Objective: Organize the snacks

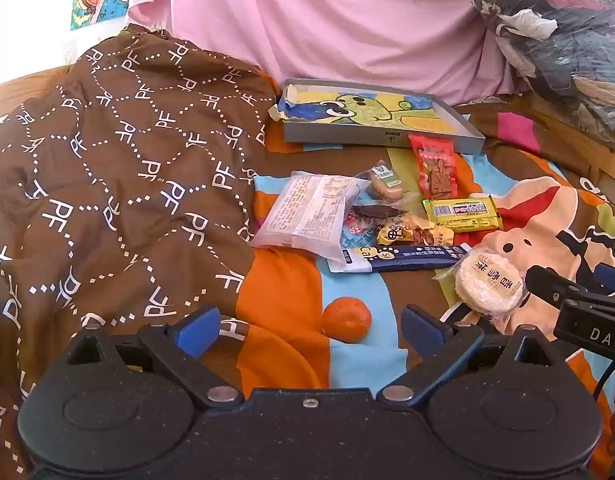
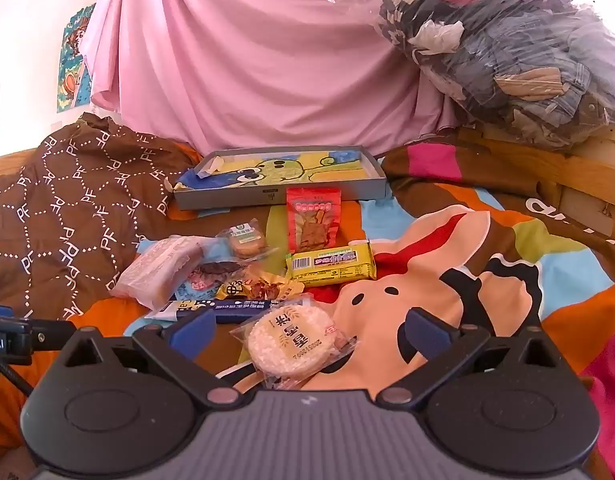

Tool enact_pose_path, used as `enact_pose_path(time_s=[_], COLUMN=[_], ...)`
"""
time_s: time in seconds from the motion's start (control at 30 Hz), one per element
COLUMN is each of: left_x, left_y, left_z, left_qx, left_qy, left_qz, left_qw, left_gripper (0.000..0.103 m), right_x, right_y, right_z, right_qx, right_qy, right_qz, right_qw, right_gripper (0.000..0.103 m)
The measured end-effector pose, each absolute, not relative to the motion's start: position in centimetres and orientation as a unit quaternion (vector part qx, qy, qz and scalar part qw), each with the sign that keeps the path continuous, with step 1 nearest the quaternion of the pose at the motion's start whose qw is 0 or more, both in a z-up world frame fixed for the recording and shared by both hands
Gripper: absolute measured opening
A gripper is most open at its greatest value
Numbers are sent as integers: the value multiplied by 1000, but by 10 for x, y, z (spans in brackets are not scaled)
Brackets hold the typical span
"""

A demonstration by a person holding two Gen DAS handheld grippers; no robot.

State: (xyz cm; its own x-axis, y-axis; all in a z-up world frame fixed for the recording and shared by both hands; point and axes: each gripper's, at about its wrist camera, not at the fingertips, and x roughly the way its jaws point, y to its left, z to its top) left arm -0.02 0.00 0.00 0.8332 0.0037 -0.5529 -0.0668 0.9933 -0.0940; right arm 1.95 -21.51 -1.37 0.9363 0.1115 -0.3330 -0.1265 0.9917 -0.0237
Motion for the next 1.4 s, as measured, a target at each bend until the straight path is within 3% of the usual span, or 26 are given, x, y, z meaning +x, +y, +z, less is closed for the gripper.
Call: enact_pose_path(time_s=[1.4], left_x=[-1], left_y=[1], left_z=[0], left_qx=[-52], left_qy=[286], left_qz=[20], left_qw=[957], left_gripper=[97], right_x=[19], right_y=[-216], right_z=[-14], right_qx=[-22], right_qy=[167], right_qz=[60], right_qw=[984], right_gripper=[103])
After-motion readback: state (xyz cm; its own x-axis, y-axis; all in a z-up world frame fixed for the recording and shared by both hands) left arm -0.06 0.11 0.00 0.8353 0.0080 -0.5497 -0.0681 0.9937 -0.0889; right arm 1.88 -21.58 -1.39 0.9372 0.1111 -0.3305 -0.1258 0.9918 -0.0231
